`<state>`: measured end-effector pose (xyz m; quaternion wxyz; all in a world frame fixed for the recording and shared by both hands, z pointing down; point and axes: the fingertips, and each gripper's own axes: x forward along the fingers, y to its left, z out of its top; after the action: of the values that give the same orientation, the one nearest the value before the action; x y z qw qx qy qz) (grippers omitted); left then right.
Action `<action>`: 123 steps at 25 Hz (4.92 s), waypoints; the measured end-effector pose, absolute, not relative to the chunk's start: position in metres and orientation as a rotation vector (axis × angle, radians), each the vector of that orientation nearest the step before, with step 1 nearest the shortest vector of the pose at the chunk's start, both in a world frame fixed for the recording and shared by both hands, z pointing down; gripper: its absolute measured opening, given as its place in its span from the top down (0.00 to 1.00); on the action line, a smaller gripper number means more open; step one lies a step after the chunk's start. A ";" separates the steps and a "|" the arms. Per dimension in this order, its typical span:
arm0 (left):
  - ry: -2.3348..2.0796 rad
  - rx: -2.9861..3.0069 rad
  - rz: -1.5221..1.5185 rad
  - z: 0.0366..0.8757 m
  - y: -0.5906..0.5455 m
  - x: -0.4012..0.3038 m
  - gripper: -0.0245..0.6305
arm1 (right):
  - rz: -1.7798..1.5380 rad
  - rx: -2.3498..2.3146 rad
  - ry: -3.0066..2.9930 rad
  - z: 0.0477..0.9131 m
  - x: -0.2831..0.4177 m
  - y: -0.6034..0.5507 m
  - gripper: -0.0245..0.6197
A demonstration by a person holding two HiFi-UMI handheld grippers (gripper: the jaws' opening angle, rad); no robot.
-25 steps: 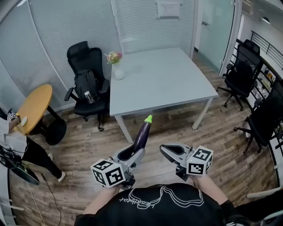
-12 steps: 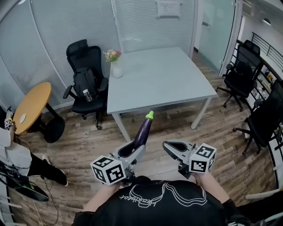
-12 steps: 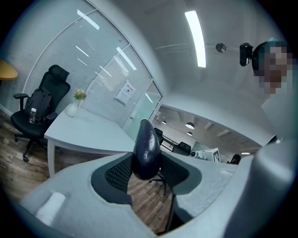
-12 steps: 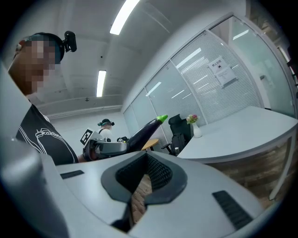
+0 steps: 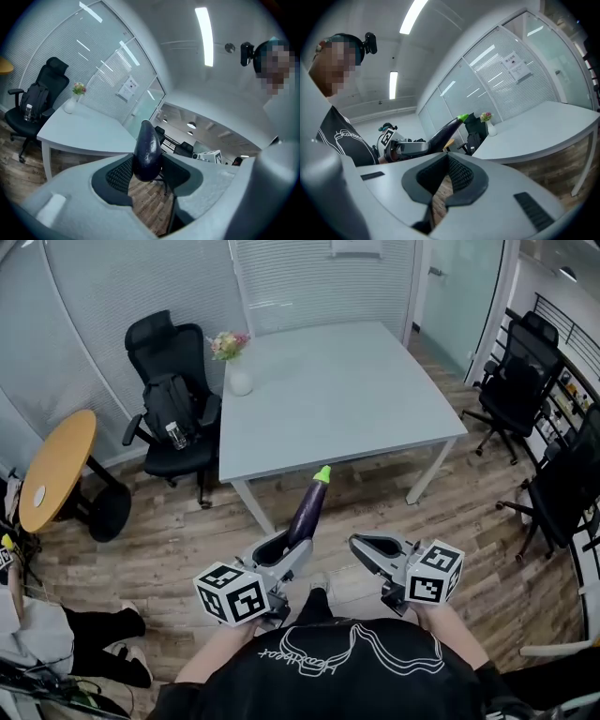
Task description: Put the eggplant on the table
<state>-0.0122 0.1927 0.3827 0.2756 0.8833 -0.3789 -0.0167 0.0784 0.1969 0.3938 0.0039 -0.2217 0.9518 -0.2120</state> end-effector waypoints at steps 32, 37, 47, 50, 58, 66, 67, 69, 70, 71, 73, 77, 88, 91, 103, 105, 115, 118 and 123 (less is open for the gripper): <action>-1.063 2.354 0.050 0.411 -0.129 -0.101 0.66 | -0.754 -0.807 2.961 0.404 0.002 -0.106 0.95; -1.113 2.343 0.088 0.419 -0.154 -0.102 0.66 | -0.778 -0.761 2.963 0.408 0.001 -0.131 0.95; -1.180 2.279 0.184 0.444 -0.230 -0.107 0.66 | -0.863 -0.683 2.956 0.423 -0.004 -0.214 0.95; -1.177 2.248 0.188 0.453 -0.252 -0.105 0.66 | -0.906 -0.680 2.946 0.433 0.000 -0.236 0.95; -1.200 2.192 0.266 0.489 -0.300 -0.107 0.66 | -0.964 -0.694 2.935 0.450 0.006 -0.287 0.95; -1.197 2.173 0.353 0.526 -0.325 -0.103 0.66 | -1.043 -0.790 2.932 0.474 0.021 -0.316 0.95; -1.197 2.174 0.368 0.530 -0.327 -0.102 0.66 | -1.055 -0.803 2.929 0.477 0.024 -0.319 0.95; -1.194 2.180 0.401 0.540 -0.330 -0.101 0.66 | -1.078 -0.824 2.922 0.483 0.028 -0.325 0.95; -1.194 2.181 0.421 0.546 -0.331 -0.101 0.66 | -1.090 -0.830 2.917 0.485 0.029 -0.328 0.95; -1.193 2.179 0.442 0.552 -0.331 -0.101 0.66 | -1.101 -0.833 2.913 0.488 0.030 -0.329 0.95; -1.191 2.171 0.475 0.564 -0.332 -0.100 0.66 | -1.118 -0.839 2.911 0.492 0.032 -0.331 0.95; -1.192 2.140 0.516 0.586 -0.335 -0.102 0.66 | -1.137 -0.855 2.915 0.499 0.035 -0.332 0.95; -1.179 2.099 0.639 0.633 -0.339 -0.111 0.66 | -1.180 -0.895 2.904 0.510 0.038 -0.337 0.95; -1.171 2.099 0.661 0.639 -0.339 -0.112 0.66 | -1.192 -0.899 2.906 0.512 0.038 -0.336 0.95; -1.162 2.119 0.736 0.651 -0.335 -0.111 0.66 | -1.249 -0.899 2.907 0.523 0.032 -0.325 0.95; -1.172 2.122 0.737 0.650 -0.335 -0.112 0.66 | -1.261 -0.904 2.907 0.524 0.032 -0.321 0.95; -1.192 2.128 0.733 0.651 -0.334 -0.109 0.62 | -1.250 -0.854 2.886 0.518 0.029 -0.311 0.95; -1.225 2.137 0.719 0.647 -0.336 -0.111 0.58 | -1.234 -0.835 2.874 0.514 0.029 -0.307 0.95; -1.248 2.141 0.675 0.638 -0.331 -0.113 0.54 | -1.221 -0.779 2.833 0.503 0.029 -0.296 0.95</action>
<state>-0.1126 -0.3311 0.6382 0.2826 0.7997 -0.4659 0.2522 0.0290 -0.2959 0.5035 -0.0199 -0.2448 0.8901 -0.3838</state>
